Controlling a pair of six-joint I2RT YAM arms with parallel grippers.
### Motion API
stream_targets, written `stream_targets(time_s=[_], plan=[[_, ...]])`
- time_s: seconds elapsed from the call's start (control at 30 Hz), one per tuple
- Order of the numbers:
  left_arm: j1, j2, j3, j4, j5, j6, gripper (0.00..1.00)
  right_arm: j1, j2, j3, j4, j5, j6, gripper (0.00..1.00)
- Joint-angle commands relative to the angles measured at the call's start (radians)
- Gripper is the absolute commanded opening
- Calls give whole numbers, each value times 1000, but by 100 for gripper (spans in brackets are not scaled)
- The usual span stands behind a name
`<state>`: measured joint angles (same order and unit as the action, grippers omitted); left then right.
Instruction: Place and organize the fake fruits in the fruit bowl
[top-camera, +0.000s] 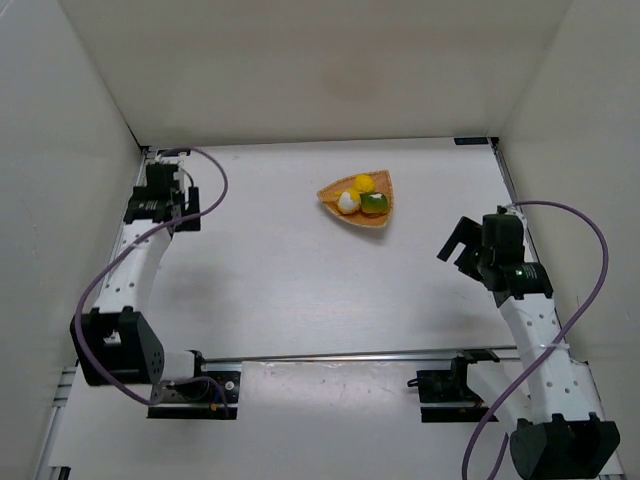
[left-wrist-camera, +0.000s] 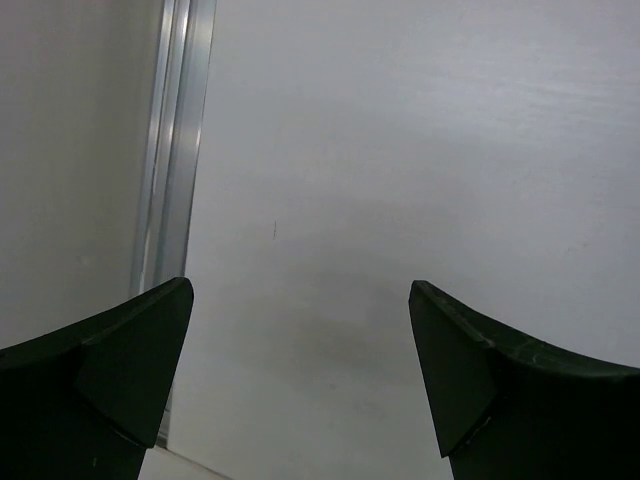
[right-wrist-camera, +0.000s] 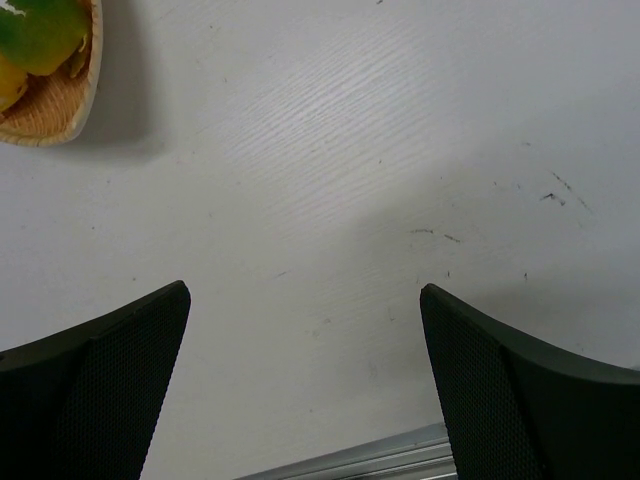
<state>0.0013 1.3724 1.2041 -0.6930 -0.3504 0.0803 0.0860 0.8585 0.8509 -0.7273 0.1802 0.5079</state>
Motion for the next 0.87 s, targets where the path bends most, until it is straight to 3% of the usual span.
stream_targets(time_s=[0.0,0.1,0.33,0.7,0.83], plan=[[84,-160,-115,-16,92,-94,100,0,-58,-12,-26,-4,50,100],[129,-239,-178,-16,163,-122,100,0,-67,-12,-66,-16,60,100],[138,-317,-210,-25,163,-120,100,0,-110,4,-121,19,69,100],[138,-340,-241,-52,163,-120,100,0,-162,-42,-139,19,78,100],[147,-361,-241,-53,260,-103,100,0,-171,-52,-139,28,78,100]])
